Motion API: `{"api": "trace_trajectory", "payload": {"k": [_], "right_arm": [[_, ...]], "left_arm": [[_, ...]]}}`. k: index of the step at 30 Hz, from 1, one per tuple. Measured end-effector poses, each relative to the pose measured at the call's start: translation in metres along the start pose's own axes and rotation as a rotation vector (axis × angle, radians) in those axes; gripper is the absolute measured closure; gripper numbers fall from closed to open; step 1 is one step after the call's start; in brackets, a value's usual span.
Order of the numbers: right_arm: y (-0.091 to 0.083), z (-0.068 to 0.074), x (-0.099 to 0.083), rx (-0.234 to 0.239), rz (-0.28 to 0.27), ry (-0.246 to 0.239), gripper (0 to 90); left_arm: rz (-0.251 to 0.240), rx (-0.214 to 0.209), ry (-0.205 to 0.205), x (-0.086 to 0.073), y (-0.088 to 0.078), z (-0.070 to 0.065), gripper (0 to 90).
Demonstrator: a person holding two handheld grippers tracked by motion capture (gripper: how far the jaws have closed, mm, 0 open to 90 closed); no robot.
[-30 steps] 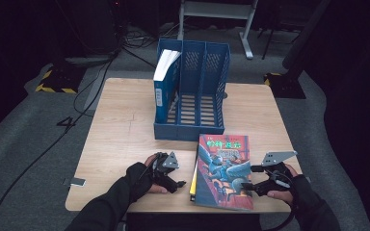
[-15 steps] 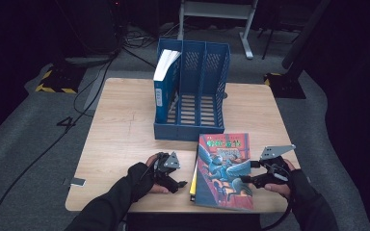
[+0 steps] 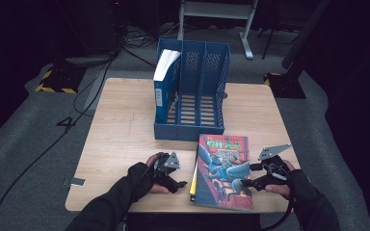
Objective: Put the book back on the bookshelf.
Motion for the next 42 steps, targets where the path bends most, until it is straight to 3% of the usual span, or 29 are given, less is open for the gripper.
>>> {"api": "trace_trajectory", "payload": {"k": [3,8,13,16,17,25,26,29,31,36,42], "right_arm": [[0.000,0.001,0.000,-0.003,0.004,0.007,26.6],[-0.003,0.002,-0.005,0.038,0.026,0.032,28.5],[-0.004,0.004,-0.004,0.026,0.028,0.013,27.9],[-0.006,0.005,-0.003,0.018,0.014,-0.003,30.2],[-0.007,0.004,-0.002,0.011,-0.005,-0.002,33.8],[-0.008,0.000,0.005,0.022,-0.074,0.008,38.0],[-0.008,0.000,0.008,0.034,-0.107,-0.012,38.1],[-0.008,0.000,0.011,0.062,-0.137,-0.005,38.8],[-0.005,0.000,0.013,0.079,-0.135,-0.013,38.5],[0.007,0.001,0.018,0.130,-0.127,-0.007,39.0],[0.019,0.003,0.023,0.184,-0.145,0.001,60.2]], "left_arm": [[0.000,0.000,0.000,0.000,0.000,0.000,11.6],[-0.003,-0.001,0.004,0.000,0.000,0.000,11.6],[0.000,0.000,0.000,0.000,0.000,0.000,11.6],[-0.004,-0.002,0.005,0.000,0.000,0.000,11.5],[-0.005,-0.002,0.005,0.000,0.001,0.000,11.5],[-0.005,-0.003,0.005,0.000,0.001,0.000,11.5],[-0.005,-0.002,0.005,0.001,0.001,0.000,11.5],[0.004,0.001,0.001,0.002,0.000,0.001,12.1],[0.003,0.021,-0.030,0.005,0.000,0.006,19.8],[-0.047,0.060,-0.092,0.015,0.001,0.024,23.6],[-0.085,0.106,-0.074,0.035,0.006,0.036,26.7]]}}
Point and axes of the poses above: each handheld gripper's, and its own axes: y roughly forward along the jaws, x roughly out of its top, z roughly to its left, the point moved 4 cm from there along y, roughly forward along the jaws, and after that the axes turned 4 degrees about -z, right-handed, at the moved point
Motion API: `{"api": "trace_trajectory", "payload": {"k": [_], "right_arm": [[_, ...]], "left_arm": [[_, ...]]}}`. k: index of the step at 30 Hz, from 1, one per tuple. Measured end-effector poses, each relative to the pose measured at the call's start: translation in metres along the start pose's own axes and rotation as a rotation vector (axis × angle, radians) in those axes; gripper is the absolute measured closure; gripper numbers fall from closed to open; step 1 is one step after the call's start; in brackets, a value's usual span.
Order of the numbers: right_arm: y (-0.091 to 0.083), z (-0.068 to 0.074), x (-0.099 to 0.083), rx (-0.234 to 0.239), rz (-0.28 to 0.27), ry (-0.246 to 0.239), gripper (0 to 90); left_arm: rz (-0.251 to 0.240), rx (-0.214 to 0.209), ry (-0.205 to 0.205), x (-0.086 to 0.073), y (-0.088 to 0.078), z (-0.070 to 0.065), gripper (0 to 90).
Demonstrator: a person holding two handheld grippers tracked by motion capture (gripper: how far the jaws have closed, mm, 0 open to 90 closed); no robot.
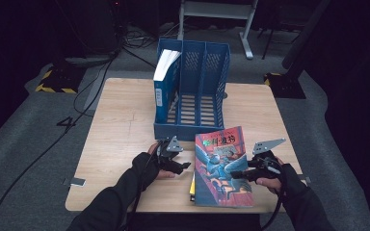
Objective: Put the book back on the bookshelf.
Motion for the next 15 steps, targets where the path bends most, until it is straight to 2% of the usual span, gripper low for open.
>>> {"api": "trace_trajectory", "payload": {"k": [2,7,8,10,12,13,15], "right_arm": [[0.002,0.000,0.000,0.023,-0.016,-0.003,64.8],[0.004,-0.003,-0.003,0.057,-0.066,-0.007,68.2],[0.005,-0.002,-0.003,0.060,-0.075,-0.011,68.6],[0.006,-0.001,-0.001,0.060,-0.092,-0.028,70.0],[0.006,0.000,0.001,0.056,-0.096,-0.040,70.2],[0.005,0.002,0.003,0.054,-0.109,-0.055,70.5],[0.004,0.005,0.004,0.045,-0.120,-0.077,71.1]], "left_arm": [[-0.003,0.005,-0.001,0.004,0.004,0.002,27.2],[-0.013,0.010,0.001,0.009,0.010,0.003,31.0],[-0.018,-0.001,0.001,0.011,0.012,0.004,32.0],[0.004,0.025,0.042,0.014,0.015,0.003,39.1],[0.002,0.015,0.034,0.014,0.016,0.004,44.8],[-0.002,0.006,0.032,0.014,0.015,0.004,44.8],[-0.010,-0.003,0.042,0.016,0.012,0.003,49.5]]}}
Point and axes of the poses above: each handheld gripper's, and its own axes: y roughly forward along the jaws, x roughly out of its top, z roughly to its left, the point moved 4 cm from there along y, roughly forward along the jaws, and after that the axes turned 4 degrees about -z, right-handed, at the moved point
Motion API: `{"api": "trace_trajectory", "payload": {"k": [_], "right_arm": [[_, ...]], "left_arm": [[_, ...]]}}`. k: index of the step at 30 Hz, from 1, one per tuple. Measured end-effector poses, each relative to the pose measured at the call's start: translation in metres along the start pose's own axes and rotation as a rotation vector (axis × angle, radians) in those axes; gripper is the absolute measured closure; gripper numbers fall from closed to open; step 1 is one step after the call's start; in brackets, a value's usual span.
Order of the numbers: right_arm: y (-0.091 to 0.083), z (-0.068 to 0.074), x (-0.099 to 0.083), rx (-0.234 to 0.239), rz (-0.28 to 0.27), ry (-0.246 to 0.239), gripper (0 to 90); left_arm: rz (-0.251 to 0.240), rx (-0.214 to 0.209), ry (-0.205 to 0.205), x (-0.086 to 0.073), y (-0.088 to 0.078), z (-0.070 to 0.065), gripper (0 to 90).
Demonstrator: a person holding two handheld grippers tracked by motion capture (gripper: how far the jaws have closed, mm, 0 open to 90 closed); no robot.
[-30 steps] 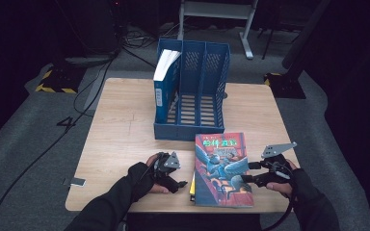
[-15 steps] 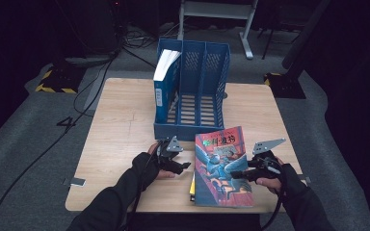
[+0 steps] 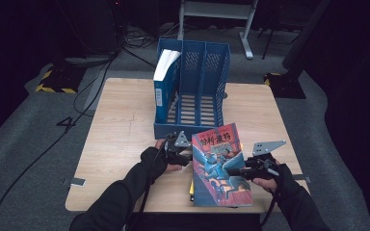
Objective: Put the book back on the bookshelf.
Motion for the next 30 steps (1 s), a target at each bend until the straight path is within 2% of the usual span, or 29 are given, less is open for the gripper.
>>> {"api": "trace_trajectory", "payload": {"k": [2,3,6,8,11,16,19,22,25,26,27,30], "right_arm": [[-0.001,0.002,0.001,-0.001,-0.025,-0.016,71.8],[-0.002,0.003,0.002,-0.001,-0.034,-0.025,72.1],[-0.004,0.008,0.004,-0.007,-0.064,-0.068,73.1],[-0.004,0.013,0.005,-0.025,-0.094,-0.104,74.1],[-0.002,0.021,0.008,-0.038,-0.123,-0.160,74.4],[-0.004,0.029,0.010,-0.037,-0.153,-0.196,74.7],[-0.007,0.032,0.010,-0.029,-0.170,-0.212,74.8],[-0.010,0.033,0.010,-0.027,-0.183,-0.218,74.9],[-0.013,0.034,0.011,-0.033,-0.198,-0.235,75.1],[-0.014,0.034,0.012,-0.034,-0.201,-0.239,75.1],[-0.015,0.034,0.013,-0.031,-0.207,-0.247,75.0],[-0.018,0.034,0.014,-0.043,-0.217,-0.260,74.9]], "left_arm": [[-0.011,0.007,0.016,0.002,-0.004,0.000,52.5],[-0.017,-0.006,0.014,0.003,-0.006,0.000,53.7],[-0.045,-0.016,-0.005,0.004,-0.012,0.001,56.4],[-0.063,-0.006,-0.016,0.005,-0.016,0.003,57.8],[-0.106,-0.014,-0.056,0.007,-0.023,0.008,58.1],[-0.138,-0.011,-0.061,0.012,-0.030,0.009,56.5],[-0.154,-0.032,-0.085,0.016,-0.033,0.008,54.7],[-0.180,-0.038,-0.076,0.021,-0.037,0.007,55.8],[-0.220,-0.082,-0.074,0.029,-0.043,0.003,67.8],[-0.229,-0.095,-0.061,0.034,-0.045,0.002,72.8],[-0.234,-0.098,-0.053,0.037,-0.046,0.001,78.1],[-0.244,-0.114,-0.032,0.046,-0.050,-0.001,86.1]]}}
Point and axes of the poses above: each handheld gripper's, and its own axes: y roughly forward along the jaws, x roughly out of its top, z roughly to its left, the point moved 4 cm from there along y, roughly forward along the jaws, and after that the axes turned 4 degrees about -z, right-handed, at the moved point
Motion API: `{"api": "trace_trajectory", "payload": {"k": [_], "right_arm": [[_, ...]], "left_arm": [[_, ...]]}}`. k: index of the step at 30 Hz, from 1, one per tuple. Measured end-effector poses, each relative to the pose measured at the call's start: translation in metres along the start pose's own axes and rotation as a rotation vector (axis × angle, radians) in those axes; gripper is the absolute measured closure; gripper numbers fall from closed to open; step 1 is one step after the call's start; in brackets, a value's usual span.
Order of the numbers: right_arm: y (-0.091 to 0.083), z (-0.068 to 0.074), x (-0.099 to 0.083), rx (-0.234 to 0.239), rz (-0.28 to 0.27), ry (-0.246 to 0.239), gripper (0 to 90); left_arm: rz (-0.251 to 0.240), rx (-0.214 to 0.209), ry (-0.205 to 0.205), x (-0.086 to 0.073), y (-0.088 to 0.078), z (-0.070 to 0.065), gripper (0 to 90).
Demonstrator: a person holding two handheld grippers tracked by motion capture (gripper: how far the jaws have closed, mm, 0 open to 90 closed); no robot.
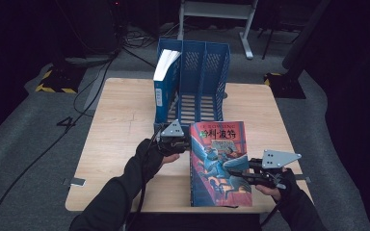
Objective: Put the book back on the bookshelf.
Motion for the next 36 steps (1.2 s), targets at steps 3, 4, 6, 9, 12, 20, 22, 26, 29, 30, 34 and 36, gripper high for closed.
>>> {"api": "trace_trajectory", "payload": {"k": [3,4,6,9,12,20,22,26,29,30,34,36], "right_arm": [[-0.001,0.000,0.001,-0.008,-0.008,-0.010,75.0],[-0.002,0.000,0.001,-0.015,-0.008,-0.017,75.4],[-0.003,0.001,0.001,-0.027,-0.011,-0.032,76.9],[-0.005,0.003,0.002,-0.025,-0.023,-0.033,77.2],[-0.007,0.006,0.003,-0.040,-0.022,-0.052,77.2],[-0.006,0.003,0.009,-0.113,-0.055,-0.087,81.5],[-0.006,0.002,0.011,-0.144,-0.055,-0.103,82.3],[-0.004,-0.002,0.013,-0.193,-0.052,-0.117,84.0],[-0.001,-0.005,0.014,-0.217,-0.054,-0.126,84.7],[0.000,-0.006,0.015,-0.224,-0.055,-0.129,84.8],[0.006,-0.007,0.018,-0.261,-0.049,-0.162,85.2],[0.008,-0.007,0.018,-0.276,-0.054,-0.167,85.3]], "left_arm": [[-0.006,-0.016,0.018,0.011,-0.001,-0.002,89.7],[-0.013,-0.031,0.007,0.013,-0.003,-0.003,89.7],[-0.021,-0.047,-0.002,0.015,-0.005,-0.003,89.8],[-0.029,-0.050,0.001,0.016,-0.006,-0.005,89.8],[-0.038,-0.058,0.009,0.021,-0.006,-0.006,89.8],[-0.084,-0.063,0.039,0.051,-0.013,-0.004,89.9],[-0.094,-0.060,0.044,0.058,-0.014,-0.003,89.9],[-0.113,-0.067,0.070,0.069,-0.018,-0.006,89.9],[-0.132,-0.067,0.087,0.075,-0.022,-0.009,89.9],[-0.137,-0.064,0.092,0.076,-0.024,-0.009,89.9],[-0.160,-0.064,0.116,0.080,-0.030,-0.014,89.9],[-0.164,-0.057,0.144,0.082,-0.034,-0.018,89.9]]}}
Point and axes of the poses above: each handheld gripper's, and its own axes: y roughly forward along the jaws, x roughly out of its top, z roughly to its left, the point moved 4 cm from there along y, roughly forward along the jaws, and after that the axes turned 4 degrees about -z, right-handed, at the moved point
